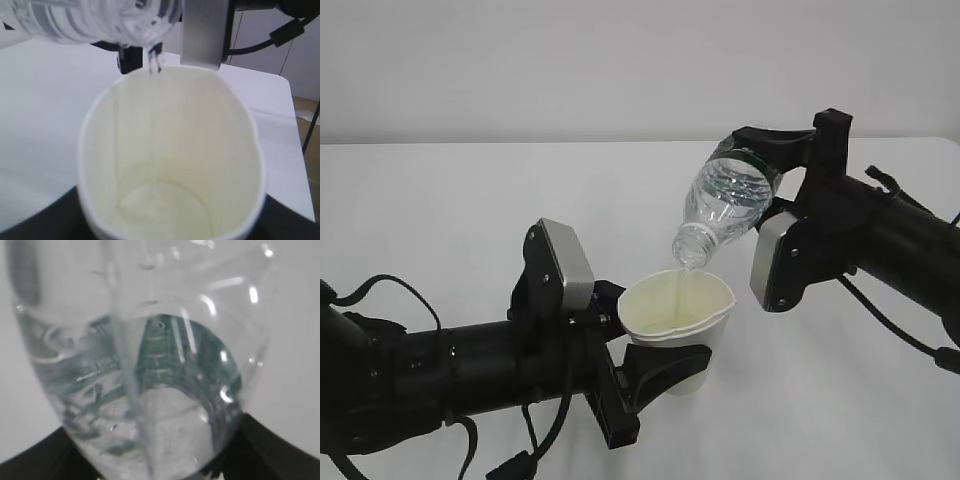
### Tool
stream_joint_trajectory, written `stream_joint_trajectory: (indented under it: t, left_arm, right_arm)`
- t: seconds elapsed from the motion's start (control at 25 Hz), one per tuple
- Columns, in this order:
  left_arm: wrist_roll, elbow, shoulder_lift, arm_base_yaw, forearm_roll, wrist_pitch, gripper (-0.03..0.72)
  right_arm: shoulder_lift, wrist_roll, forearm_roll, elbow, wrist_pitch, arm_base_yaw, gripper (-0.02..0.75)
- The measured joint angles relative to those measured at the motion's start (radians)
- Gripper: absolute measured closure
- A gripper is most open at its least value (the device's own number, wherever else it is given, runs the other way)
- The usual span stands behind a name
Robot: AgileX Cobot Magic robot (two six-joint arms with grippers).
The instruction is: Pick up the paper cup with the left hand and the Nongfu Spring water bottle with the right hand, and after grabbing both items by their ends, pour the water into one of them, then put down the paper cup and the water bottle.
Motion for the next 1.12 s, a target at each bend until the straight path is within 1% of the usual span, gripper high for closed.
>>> stream_joint_trajectory:
  t: [1.12]
  left_arm:
    - [0.0, 0.0, 0.002, 0.0, -0.014, 0.0, 0.263]
  right_arm:
    - [-0.01, -0.011, 0.008, 0.0, -0.002, 0.0, 0.259]
